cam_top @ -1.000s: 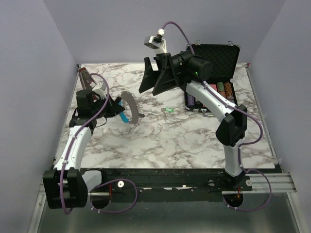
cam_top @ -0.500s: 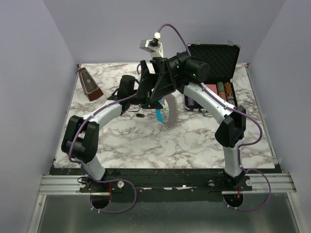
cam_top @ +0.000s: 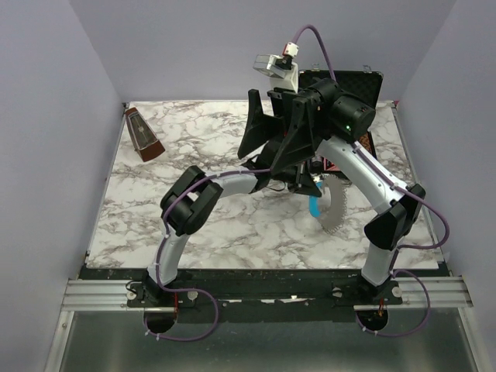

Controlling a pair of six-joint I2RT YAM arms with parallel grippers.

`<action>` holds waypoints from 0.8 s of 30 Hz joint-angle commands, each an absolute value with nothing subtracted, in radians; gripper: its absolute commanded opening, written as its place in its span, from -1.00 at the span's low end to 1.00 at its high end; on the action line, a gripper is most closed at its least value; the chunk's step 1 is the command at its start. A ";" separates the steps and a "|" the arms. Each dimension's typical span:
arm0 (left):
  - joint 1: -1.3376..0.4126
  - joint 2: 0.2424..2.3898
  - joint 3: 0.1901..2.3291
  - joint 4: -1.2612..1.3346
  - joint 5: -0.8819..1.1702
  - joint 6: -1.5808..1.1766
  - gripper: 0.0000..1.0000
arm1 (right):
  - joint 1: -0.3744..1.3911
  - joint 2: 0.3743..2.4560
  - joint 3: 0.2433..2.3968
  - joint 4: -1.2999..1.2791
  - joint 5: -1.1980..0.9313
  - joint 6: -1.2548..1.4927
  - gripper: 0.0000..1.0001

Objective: Put the keys on the keyring

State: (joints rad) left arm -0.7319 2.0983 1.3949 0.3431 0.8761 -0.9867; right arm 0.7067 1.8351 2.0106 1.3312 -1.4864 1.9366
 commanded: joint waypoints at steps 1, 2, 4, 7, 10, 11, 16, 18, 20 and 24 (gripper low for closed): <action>-0.787 2.183 1.494 0.325 0.787 -1.049 -0.78 | 0.704 1.833 1.976 1.629 -1.600 1.931 1.00; -0.791 2.197 1.505 0.307 0.769 -1.040 -0.62 | 0.704 1.832 1.973 1.629 -1.597 1.931 1.00; -0.798 2.207 1.514 0.249 0.729 -1.013 -0.25 | 0.706 1.825 1.957 1.632 -1.588 1.930 1.00; -0.799 2.184 1.502 0.212 0.680 -0.979 0.21 | 0.706 1.822 1.942 1.638 -1.583 1.921 1.00; -0.796 2.125 1.476 0.181 0.635 -0.914 0.51 | 0.704 1.828 1.944 1.618 -1.583 1.908 1.00; -0.793 2.093 1.454 0.181 0.620 -0.896 0.58 | 0.706 1.832 1.947 1.614 -1.583 1.905 1.00; -0.740 1.895 1.266 0.248 0.545 -0.835 0.71 | 0.706 1.893 2.080 1.449 -1.562 1.788 1.00; -0.706 1.800 1.171 0.270 0.516 -0.805 0.72 | 0.700 1.916 2.143 1.295 -1.533 1.664 1.00; -0.671 1.699 1.091 0.250 0.479 -0.758 0.72 | 0.690 1.942 2.218 1.101 -1.491 1.522 1.00; -0.569 1.490 0.953 0.184 0.434 -0.678 0.73 | 0.638 2.003 2.393 0.664 -1.361 1.149 1.00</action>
State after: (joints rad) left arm -0.6598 1.6718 1.0756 0.2253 0.5343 -0.8001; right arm 0.6880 1.9556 2.2517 1.1137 -1.4757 1.5719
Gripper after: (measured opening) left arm 0.861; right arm 0.998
